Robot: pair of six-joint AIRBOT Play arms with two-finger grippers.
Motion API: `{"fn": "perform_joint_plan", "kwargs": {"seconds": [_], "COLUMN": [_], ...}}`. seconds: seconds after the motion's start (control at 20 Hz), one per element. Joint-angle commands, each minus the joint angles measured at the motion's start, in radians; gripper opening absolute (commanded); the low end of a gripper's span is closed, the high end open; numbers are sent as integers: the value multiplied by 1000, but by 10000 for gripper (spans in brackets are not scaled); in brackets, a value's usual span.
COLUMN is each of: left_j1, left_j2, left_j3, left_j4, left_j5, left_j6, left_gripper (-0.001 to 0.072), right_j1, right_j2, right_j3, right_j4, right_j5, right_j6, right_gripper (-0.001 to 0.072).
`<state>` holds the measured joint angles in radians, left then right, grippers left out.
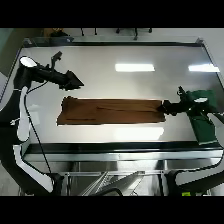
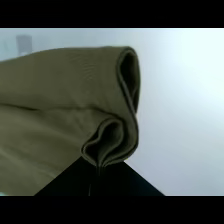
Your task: Fold the shirts.
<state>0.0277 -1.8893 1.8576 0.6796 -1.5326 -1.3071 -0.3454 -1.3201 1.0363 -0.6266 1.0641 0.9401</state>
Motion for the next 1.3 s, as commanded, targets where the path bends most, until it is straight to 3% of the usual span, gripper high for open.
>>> {"fn": "perform_joint_plan", "kwargs": {"seconds": [0.0, 0.3, 0.5, 0.7, 0.9, 1.1, 1.25], "left_j1": [-116, -452, -651, -759, -745, -619, -455], "left_j2": [-1, -59, -190, -354, -407, -361, -204], "left_j3": [-13, -171, -163, 6, 153, 234, 125], "left_j4": [1, -11, -218, -390, -439, -502, -705], "left_j5": [44, 378, 681, 750, 626, 285, 41], "left_j6": [1, -13, -19, -21, -22, -6, 134], "left_gripper": [15, 15, 15, 15, 14, 14, 13], "right_j1": [8, -46, -40, -43, -43, -38, 27], "right_j2": [80, 254, 346, 393, 388, 372, 358], "right_j3": [87, 319, 360, 360, 359, 356, 354], "right_j4": [19, 21, 39, 39, 39, 41, 96], "right_j5": [92, 346, 442, 445, 449, 448, 423], "right_j6": [3, 126, 164, 164, 164, 176, 183], "right_gripper": [25, 25, 25, 25, 25, 25, 25]}}
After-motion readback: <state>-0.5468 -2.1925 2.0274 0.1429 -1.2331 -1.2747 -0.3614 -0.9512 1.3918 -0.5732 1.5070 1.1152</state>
